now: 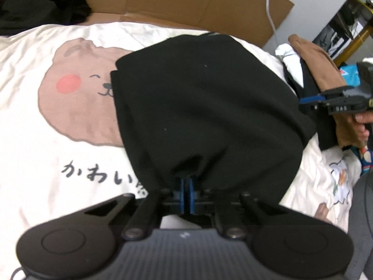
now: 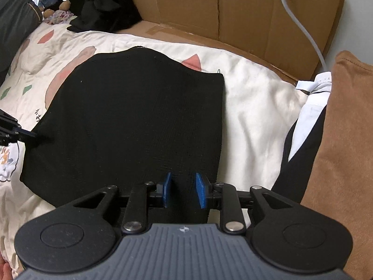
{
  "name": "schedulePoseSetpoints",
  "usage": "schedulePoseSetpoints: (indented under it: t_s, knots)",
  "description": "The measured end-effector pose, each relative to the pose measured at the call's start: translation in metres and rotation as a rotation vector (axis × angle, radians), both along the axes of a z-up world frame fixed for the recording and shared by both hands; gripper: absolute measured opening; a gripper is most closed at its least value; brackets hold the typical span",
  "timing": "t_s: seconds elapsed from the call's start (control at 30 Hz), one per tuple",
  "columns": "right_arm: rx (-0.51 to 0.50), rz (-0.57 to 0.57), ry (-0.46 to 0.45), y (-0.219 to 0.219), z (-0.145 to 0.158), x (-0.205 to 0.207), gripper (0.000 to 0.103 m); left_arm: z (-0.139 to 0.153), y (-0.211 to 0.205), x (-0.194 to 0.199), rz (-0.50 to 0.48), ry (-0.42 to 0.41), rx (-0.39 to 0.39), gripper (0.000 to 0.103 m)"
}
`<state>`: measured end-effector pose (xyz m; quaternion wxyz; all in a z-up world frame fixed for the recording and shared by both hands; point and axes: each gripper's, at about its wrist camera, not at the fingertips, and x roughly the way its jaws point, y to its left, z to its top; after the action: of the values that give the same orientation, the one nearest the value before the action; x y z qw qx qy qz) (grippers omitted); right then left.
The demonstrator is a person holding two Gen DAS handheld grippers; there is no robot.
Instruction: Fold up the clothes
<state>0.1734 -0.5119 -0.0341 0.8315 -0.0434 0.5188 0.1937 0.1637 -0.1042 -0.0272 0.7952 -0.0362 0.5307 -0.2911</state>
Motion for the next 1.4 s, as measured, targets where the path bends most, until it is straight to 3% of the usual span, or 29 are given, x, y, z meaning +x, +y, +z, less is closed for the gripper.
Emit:
schedulePoseSetpoints:
  t_s: [0.13,0.3,0.4,0.5,0.67,0.8,0.9,1.03,1.13,1.23,1.4]
  knots:
    - [-0.015,0.001,-0.004,-0.005,0.003,-0.002,0.027,0.011,0.023,-0.003,0.072,0.010,-0.067,0.005]
    - [-0.031,-0.008,0.004,-0.012,0.003,-0.007,0.027,0.008,0.033,-0.011,0.089,0.027,-0.066,0.005]
    - [-0.029,-0.013,0.013,-0.015,0.003,-0.011,0.028,0.008,0.049,-0.013,0.171,0.076,-0.185,0.005]
    - [-0.026,-0.014,0.025,-0.016,0.001,-0.015,0.029,0.008,0.063,-0.015,0.221,0.095,-0.255,0.005]
    - [-0.015,-0.037,0.041,-0.019,-0.001,-0.016,0.041,0.001,0.074,-0.019,0.252,0.147,-0.358,0.005]
    - [-0.008,-0.028,0.057,-0.019,-0.004,-0.016,0.043,0.000,0.059,-0.021,0.158,0.109,-0.184,0.005]
    - [-0.004,-0.026,0.066,-0.018,-0.006,-0.015,0.043,0.005,0.065,-0.018,0.202,0.100,-0.263,0.006]
    - [0.034,-0.020,0.070,-0.019,-0.005,-0.014,0.043,0.013,0.074,-0.010,0.253,0.055,-0.257,0.013]
    - [0.058,-0.017,0.075,-0.021,-0.005,-0.014,0.043,0.009,0.080,-0.002,0.283,0.072,-0.284,0.020]
    - [0.075,-0.036,0.070,-0.023,-0.005,-0.008,0.043,0.004,0.074,0.002,0.286,0.080,-0.266,0.041]
    - [0.116,-0.085,0.048,-0.024,-0.004,0.011,0.043,-0.005,0.051,0.013,0.256,0.089,-0.214,0.044]
